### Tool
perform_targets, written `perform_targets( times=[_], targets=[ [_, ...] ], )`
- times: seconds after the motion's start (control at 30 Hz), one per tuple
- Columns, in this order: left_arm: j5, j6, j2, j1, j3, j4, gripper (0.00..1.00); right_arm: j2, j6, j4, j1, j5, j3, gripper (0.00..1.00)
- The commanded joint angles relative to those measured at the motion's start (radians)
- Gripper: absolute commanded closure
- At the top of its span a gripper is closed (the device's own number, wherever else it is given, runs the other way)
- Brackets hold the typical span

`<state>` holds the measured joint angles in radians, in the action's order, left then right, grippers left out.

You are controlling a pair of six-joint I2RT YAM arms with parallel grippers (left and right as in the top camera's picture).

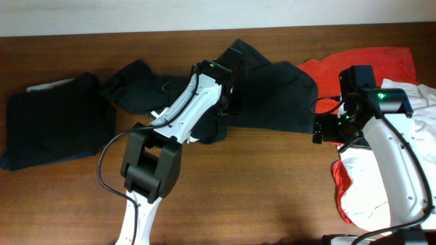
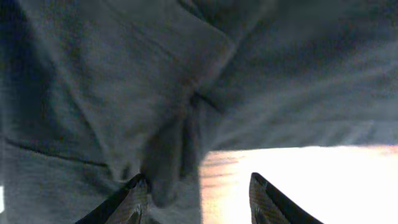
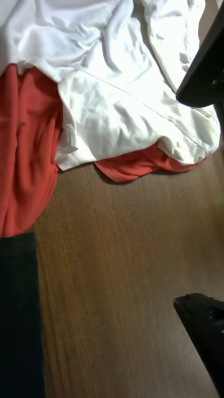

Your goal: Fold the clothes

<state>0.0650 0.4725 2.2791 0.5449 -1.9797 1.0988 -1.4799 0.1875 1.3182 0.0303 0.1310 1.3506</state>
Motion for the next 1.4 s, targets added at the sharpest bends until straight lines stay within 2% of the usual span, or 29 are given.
perform_targets(
  times=[0.0,0.23,0.27,0.33,0.63,0.7,0.8,0.83,0.93,0.97,1.03,1.1,1.23,1.37],
  targets=[
    [-0.119,-0.018,0.012,-0.005,-0.025,0.002,0.48,0.011,0.012,-0.001,0.005,0.012,-0.006,0.01],
    [-0.142,-0.017,0.013,-0.006,-0.018,0.0,0.48,0.011,0.012,0.003,0.005,0.012,-0.006,0.01],
    [-0.142,-0.017,0.013,-0.006,-0.018,-0.005,0.5,0.011,0.012,0.003,0.005,0.012,-0.006,0.01],
    [-0.141,-0.017,0.015,-0.006,-0.018,-0.015,0.69,0.011,0.012,0.002,0.005,0.012,-0.006,0.01],
    [-0.137,-0.017,0.057,0.005,-0.018,-0.019,0.72,0.011,0.012,0.002,0.005,0.012,-0.006,0.01],
    [-0.133,-0.017,0.058,0.005,-0.018,-0.016,0.79,0.011,0.012,0.002,0.005,0.013,-0.006,0.01],
    [-0.133,-0.018,0.056,0.005,-0.021,-0.014,1.0,0.011,0.012,0.002,0.005,0.012,-0.006,0.01],
    [-0.134,-0.018,0.055,0.005,-0.027,-0.005,1.0,0.011,0.012,0.002,0.005,0.013,-0.006,0.01],
    [-0.135,-0.024,0.034,0.0,-0.109,0.116,1.0,0.011,0.012,0.002,0.005,0.013,-0.006,0.01],
    [-0.145,-0.069,0.005,-0.01,-0.179,0.212,1.0,0.011,0.012,0.001,0.005,0.012,-0.006,0.01],
    [-0.189,-0.085,-0.04,-0.031,-0.266,0.338,1.0,0.011,0.013,-0.006,0.005,0.0,-0.006,0.01],
    [-0.231,-0.122,-0.113,-0.071,-0.338,0.473,1.0,0.009,0.012,-0.046,0.005,-0.102,-0.006,0.01],
    [-0.224,-0.197,-0.185,-0.158,-0.337,0.59,1.0,-0.041,0.012,-0.111,0.005,-0.173,-0.007,0.01],
    [-0.193,-0.233,-0.192,-0.211,-0.325,0.589,1.0,-0.184,0.012,-0.156,0.005,-0.23,-0.007,0.01]
  ],
)
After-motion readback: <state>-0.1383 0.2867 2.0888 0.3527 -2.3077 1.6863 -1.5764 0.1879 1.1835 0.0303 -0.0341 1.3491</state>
